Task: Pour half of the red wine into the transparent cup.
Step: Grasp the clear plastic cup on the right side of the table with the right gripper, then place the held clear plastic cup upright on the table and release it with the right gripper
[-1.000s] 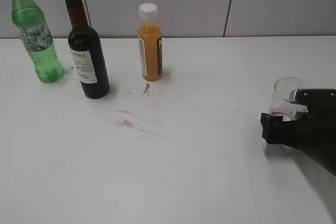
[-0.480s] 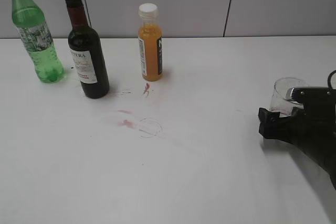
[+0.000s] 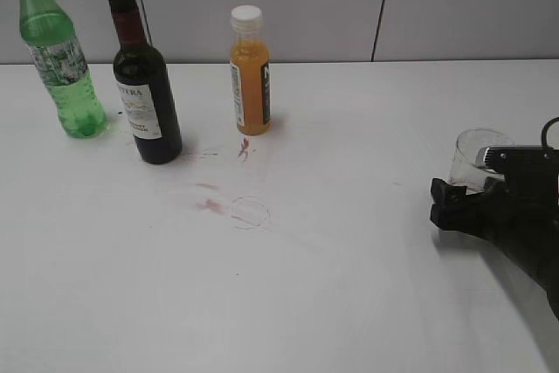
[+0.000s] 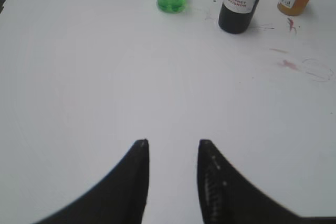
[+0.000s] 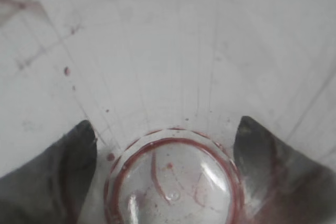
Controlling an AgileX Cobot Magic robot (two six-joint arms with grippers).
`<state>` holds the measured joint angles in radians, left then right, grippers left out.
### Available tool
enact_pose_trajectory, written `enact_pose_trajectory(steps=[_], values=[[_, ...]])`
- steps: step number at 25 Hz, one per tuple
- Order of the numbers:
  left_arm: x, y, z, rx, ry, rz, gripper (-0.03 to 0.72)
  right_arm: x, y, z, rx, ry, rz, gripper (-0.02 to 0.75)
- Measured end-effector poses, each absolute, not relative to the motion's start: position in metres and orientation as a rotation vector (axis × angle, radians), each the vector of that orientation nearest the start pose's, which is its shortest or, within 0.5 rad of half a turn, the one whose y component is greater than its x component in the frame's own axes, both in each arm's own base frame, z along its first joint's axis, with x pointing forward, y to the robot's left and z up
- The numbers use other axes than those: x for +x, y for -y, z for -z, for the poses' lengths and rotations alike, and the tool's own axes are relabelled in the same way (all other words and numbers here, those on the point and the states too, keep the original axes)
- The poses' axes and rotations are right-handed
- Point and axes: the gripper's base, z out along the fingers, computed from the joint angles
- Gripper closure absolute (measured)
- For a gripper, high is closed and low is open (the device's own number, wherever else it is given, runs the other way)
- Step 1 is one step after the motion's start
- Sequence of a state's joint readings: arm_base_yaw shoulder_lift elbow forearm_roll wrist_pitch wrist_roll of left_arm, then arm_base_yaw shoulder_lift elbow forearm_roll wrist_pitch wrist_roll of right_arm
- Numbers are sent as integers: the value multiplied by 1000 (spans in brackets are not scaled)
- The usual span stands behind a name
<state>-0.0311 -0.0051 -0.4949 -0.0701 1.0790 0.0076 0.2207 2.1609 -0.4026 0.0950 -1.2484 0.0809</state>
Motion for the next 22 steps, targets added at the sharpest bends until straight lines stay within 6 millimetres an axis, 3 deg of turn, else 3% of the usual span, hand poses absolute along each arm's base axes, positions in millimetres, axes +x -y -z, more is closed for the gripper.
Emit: enact_pose_trajectory(steps=[11,22], values=[[-6,5,-275,44,-2062,99,451,264,-51,-47,-48,-1989,-122,206],[-6,5,-275,44,-2062,99,451,264,-51,-47,-69,-1988,-108,217]])
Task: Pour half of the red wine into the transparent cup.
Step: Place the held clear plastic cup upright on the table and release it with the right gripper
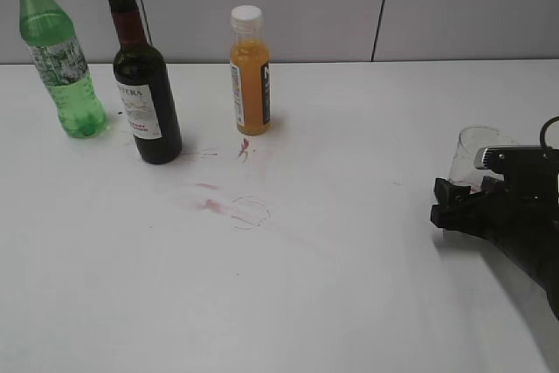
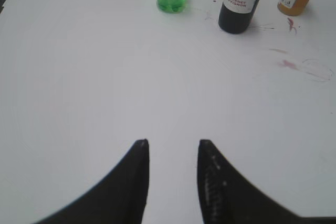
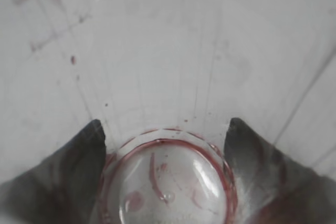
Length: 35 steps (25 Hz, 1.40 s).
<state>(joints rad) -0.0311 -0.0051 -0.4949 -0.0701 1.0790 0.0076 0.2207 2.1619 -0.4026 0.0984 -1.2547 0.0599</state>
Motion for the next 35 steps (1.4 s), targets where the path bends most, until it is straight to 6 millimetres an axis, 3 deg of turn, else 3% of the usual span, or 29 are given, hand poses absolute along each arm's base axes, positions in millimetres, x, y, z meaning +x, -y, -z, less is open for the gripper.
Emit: enact_pose_trajectory(steps=[8,13,25,30,35], values=[[-6,5,-275,44,-2062,99,451,264,-51,-48,-107,-1986,-86,217],[-6,5,-275,44,-2062,99,451,265,-59,-58,-206,-1965,-152,219],[-6,5,-275,44,-2062,99,451,272,-127,-95,-984,-1559,-661,219],[-6,5,-275,44,-2062,99,451,285,-139,-106,-1047,-1511,-825,219],[-6,5,-275,44,-2062,99,451,296,-150,-103,-1151,-1502,-976,220]])
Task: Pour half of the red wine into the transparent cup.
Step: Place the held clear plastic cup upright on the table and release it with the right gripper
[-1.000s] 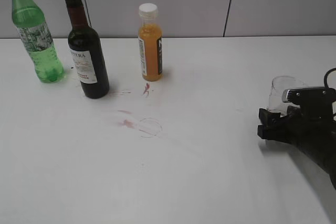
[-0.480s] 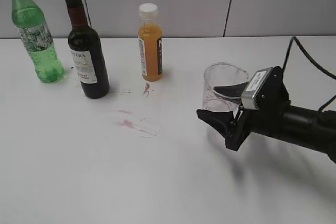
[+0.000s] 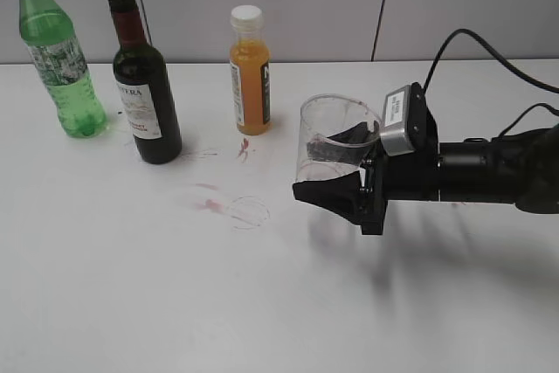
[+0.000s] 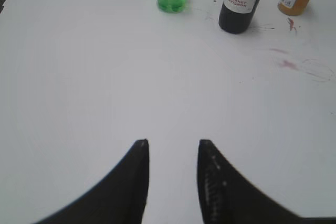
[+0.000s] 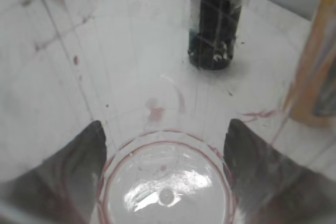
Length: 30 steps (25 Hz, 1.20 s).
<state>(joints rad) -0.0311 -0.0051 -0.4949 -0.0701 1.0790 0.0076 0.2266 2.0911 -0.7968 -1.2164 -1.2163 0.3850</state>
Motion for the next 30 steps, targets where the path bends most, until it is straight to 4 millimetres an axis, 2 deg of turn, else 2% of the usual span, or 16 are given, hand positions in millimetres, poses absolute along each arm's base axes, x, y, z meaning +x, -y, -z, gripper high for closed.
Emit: enact_pose_trajectory(steps=[9,16,23,26,30], values=[[-6,5,-275,44,-2062,99,451,314,-183,-95,-1264,-1432,-1027,220],[-6,5,-275,44,-2062,99,451,328,-209,-87,-1288,-1419,-1063,220],[-6,5,-275,44,-2062,99,451,342,-226,-82,-1298,-1431,-1071,221],[-6,5,-275,44,-2062,99,451,342,-230,-75,-1310,-1439,-1086,221],[-6,5,-275,44,-2062,99,451,342,-234,-76,-1322,-1430,-1089,221]])
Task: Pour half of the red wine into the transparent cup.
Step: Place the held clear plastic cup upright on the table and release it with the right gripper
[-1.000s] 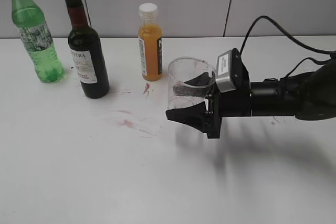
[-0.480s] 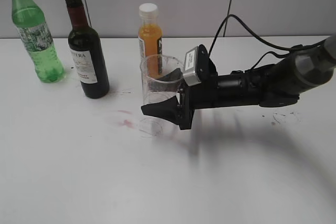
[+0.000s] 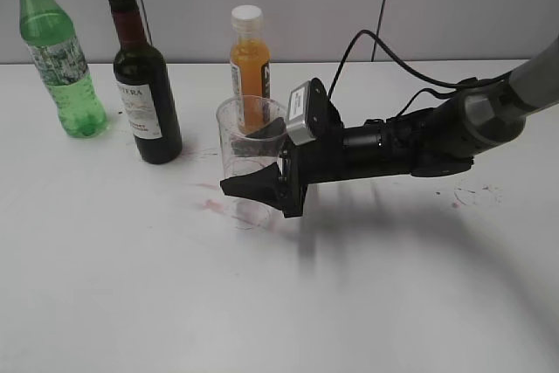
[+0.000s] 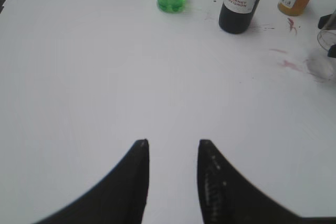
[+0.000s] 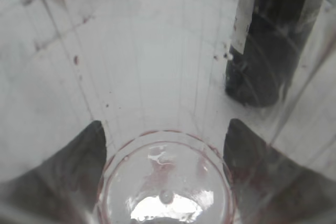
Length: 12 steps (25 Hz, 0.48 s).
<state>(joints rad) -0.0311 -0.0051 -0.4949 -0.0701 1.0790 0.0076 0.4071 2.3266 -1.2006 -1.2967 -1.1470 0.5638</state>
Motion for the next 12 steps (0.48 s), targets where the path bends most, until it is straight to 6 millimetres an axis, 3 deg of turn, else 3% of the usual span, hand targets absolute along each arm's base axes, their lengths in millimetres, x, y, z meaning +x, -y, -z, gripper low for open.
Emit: enact_pose_trajectory(steps=[12], values=[[-6,5,-275,44,-2062,99,451,342,-234,-71,-1325,-1453,-1077,221]])
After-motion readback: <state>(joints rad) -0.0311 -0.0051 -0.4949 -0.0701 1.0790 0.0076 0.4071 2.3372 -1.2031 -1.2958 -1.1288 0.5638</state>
